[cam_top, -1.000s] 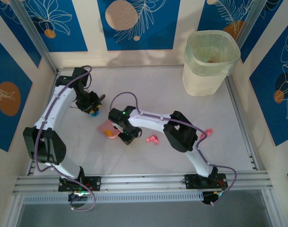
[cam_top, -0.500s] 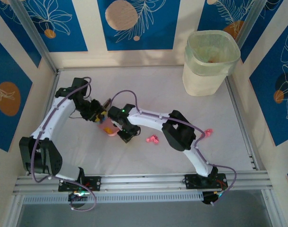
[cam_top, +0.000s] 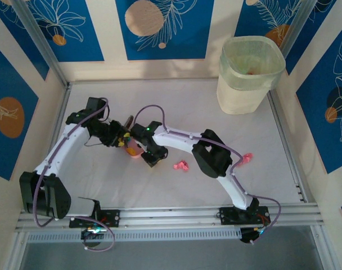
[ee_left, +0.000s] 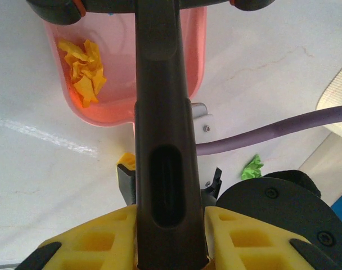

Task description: Sweep away the paper scraps from the table

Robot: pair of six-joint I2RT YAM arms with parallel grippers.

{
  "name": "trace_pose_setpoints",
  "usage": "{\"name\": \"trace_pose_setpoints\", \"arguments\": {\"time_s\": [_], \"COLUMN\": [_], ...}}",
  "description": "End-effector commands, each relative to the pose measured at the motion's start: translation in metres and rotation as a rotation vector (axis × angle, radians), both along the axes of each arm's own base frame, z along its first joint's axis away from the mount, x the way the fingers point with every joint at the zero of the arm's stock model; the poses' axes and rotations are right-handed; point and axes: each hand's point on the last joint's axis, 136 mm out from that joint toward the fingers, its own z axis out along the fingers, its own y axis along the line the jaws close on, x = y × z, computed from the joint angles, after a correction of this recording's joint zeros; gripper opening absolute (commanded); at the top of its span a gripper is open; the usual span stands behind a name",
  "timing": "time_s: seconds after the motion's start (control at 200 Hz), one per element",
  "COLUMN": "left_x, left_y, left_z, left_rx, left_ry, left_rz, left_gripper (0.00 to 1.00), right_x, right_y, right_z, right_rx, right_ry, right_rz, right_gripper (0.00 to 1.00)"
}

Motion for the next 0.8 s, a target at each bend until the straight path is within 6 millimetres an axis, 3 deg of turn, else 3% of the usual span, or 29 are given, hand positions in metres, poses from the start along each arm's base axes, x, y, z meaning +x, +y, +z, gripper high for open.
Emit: {"name": "trace_pose_setpoints", "arguments": {"time_s": [0.0, 0.48, 0.795], "left_x": [-0.026, -0.028, -0.004], "left_y": [-0.027, -0.045, -0.047], "left_z": [0.013, 0.024, 0.045], "left_rx": [-0.14, -0.241, -0.28], "left_ry": [0.055, 0.042, -0.065], "left_rz": [-0.054, -0.075, -0.015], "left_gripper": [0.0, 0.0, 0.0], "right_x": [0.01, 0.037, 0.038], "right_y": [-0.002, -0.016, -0.024], "right_z": [-0.004, -0.006, -0.008], "right_rx": [-0.01, -0.023, -0.006], "right_ry": [-0.004, -0.069, -0.068], "right_rz": [-0.046, -0.106, -0.112], "right_gripper": [0.03, 0.03, 0.08]}}
